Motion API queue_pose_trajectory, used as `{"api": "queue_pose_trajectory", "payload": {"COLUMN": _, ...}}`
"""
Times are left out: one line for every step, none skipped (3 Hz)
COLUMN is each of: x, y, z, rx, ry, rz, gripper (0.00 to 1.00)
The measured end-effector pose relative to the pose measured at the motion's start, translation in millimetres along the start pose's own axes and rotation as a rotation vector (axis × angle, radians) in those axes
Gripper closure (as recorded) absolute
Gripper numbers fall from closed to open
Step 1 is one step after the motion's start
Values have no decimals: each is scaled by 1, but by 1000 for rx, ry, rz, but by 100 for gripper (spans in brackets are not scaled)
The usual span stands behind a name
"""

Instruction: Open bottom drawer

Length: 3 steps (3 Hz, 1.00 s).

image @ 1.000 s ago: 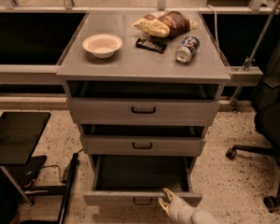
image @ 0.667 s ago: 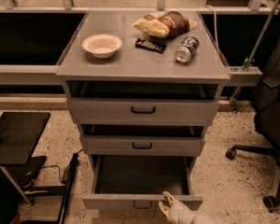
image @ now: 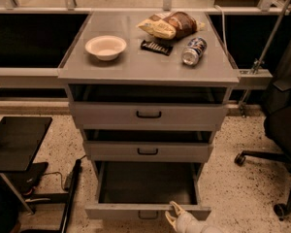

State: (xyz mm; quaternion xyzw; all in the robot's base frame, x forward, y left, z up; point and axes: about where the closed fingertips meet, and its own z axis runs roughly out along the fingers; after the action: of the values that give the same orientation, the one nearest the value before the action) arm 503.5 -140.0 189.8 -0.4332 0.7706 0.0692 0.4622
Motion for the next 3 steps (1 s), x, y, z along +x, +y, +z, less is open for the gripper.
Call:
{"api": "queue_pose_trajectory", "payload": {"x": -3, "y": -1, "z": -2, "rx": 0, "ry": 0, "rz": 0, "gripper": 100}}
{"api": "queue_pose_trajectory", "payload": {"x": 2, "y": 7, "z": -7, "rx": 8, "ry": -1, "rz": 15, "gripper": 100}}
{"api": "queue_pose_trajectory", "payload": {"x": -1, "y": 6, "z": -9, "rx": 8, "ry": -1, "rz": 15, "gripper": 100}}
